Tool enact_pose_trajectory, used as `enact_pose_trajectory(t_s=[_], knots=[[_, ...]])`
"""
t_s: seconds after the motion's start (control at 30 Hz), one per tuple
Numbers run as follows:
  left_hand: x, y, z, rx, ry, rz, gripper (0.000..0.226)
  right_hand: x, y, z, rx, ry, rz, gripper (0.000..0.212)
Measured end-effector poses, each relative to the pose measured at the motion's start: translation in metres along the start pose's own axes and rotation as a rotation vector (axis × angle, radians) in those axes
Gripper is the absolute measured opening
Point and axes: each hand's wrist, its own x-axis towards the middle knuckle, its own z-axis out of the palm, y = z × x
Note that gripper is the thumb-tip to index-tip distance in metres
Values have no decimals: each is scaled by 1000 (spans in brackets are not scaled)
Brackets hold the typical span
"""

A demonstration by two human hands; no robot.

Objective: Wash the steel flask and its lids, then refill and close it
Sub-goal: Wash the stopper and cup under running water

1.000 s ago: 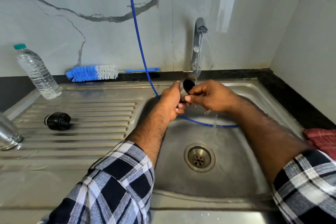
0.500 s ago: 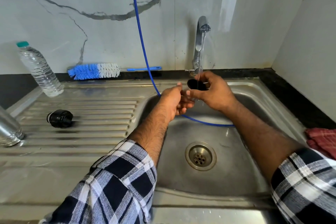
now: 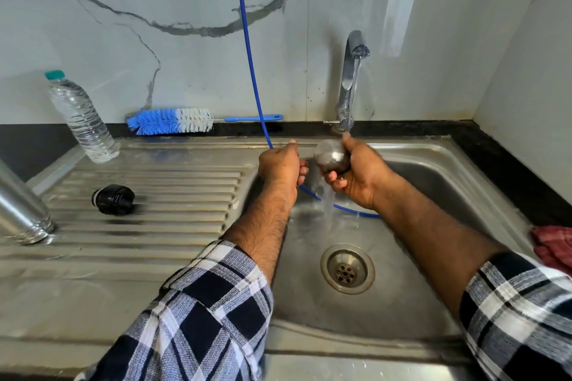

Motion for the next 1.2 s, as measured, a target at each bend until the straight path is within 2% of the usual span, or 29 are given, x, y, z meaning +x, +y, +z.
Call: enact_pose_trajectory(t_s=[0.07,0.17,0.27,0.37,0.47,0.7,0.97,1.2], knots=[[-1,0,0,0,-8,9,26,1,0,-5,-398,123,-159,43],[-3,0,0,39,-14,22,26,-3,-2,-15,-1066,267,-301,46],[-3,-1,1,87,-36,21,27,-15,-8,-18,-1304,275,-293,47],[-6,-4,2,179,-104,11,26,-17,-9,-19,-1451,206,-289,64],[-12,-7,1,329,-182,24,25,-19,-10,-17,-1548,144,-249,81],[-14,-13,2,509,-276,73,13,-23,-17,-23,-1651,91,-243,74],[-39,18,-3,574,-176,260,16,-55,-33,-12,-1606,188,-306,70],[-65,27,-29,703,-171,434,20,-86,-32,4,-1527,217,-393,65]])
